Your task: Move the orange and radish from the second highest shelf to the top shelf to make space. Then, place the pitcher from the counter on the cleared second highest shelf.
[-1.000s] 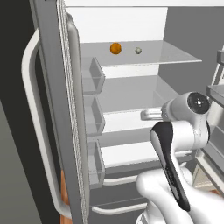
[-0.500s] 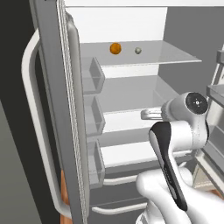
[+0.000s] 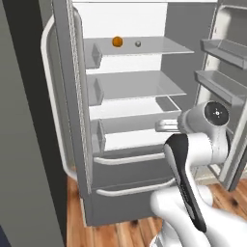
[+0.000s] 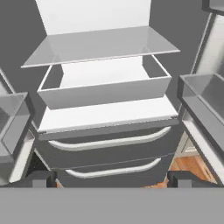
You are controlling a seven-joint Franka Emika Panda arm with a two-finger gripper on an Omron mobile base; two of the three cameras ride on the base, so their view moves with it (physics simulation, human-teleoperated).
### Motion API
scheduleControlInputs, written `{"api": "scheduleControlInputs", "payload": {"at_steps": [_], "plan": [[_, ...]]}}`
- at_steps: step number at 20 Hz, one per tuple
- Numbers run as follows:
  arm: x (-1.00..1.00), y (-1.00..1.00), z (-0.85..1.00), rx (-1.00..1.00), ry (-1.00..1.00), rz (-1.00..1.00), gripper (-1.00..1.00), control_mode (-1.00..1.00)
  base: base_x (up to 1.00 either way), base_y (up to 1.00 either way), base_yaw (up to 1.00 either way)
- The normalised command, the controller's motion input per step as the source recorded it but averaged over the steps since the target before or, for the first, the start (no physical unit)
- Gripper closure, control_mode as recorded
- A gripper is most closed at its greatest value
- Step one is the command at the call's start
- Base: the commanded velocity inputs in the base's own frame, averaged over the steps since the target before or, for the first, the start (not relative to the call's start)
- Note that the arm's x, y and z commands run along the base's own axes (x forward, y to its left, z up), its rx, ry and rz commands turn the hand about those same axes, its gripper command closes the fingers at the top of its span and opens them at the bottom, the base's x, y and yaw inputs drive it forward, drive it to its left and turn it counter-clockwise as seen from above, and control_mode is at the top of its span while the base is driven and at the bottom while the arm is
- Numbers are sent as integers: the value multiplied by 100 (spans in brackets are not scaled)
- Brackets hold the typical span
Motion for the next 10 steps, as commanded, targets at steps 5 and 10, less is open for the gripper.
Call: {"api": "scheduleControlInputs", "payload": {"at_steps": [5, 10], "plan": [[0, 0, 0, 0, 0, 0, -100, 100, -60, 9, -18], [0, 0, 0, 0, 0, 0, -100, 100, -47, 0, -42]]}}
